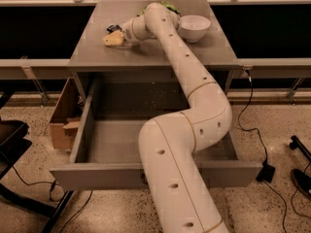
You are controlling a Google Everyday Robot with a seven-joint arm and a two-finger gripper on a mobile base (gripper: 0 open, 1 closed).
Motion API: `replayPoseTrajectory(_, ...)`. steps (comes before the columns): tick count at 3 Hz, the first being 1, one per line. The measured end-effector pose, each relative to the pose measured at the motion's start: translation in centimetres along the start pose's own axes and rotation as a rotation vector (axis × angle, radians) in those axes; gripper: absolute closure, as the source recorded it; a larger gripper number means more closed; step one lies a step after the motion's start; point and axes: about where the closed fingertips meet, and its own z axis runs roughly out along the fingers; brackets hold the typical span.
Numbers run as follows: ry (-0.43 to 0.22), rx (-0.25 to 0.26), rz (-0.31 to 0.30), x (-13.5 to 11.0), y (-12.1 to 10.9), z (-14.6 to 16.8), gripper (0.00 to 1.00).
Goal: Place rxbar blueberry into top drawer
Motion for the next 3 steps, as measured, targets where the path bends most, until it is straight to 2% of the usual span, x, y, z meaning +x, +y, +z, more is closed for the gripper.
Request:
replayPoseTrajectory(1,0.0,0.0,0.0,0.0,0.0,0.0,0.92)
replayPoseTrajectory(2,0.001,-0.001,0.0,0.03,0.03,0.05,1.0)
replayPoseTrajectory(3,0.001,-0.001,0.0,0.03,0.03,0.06,1.0)
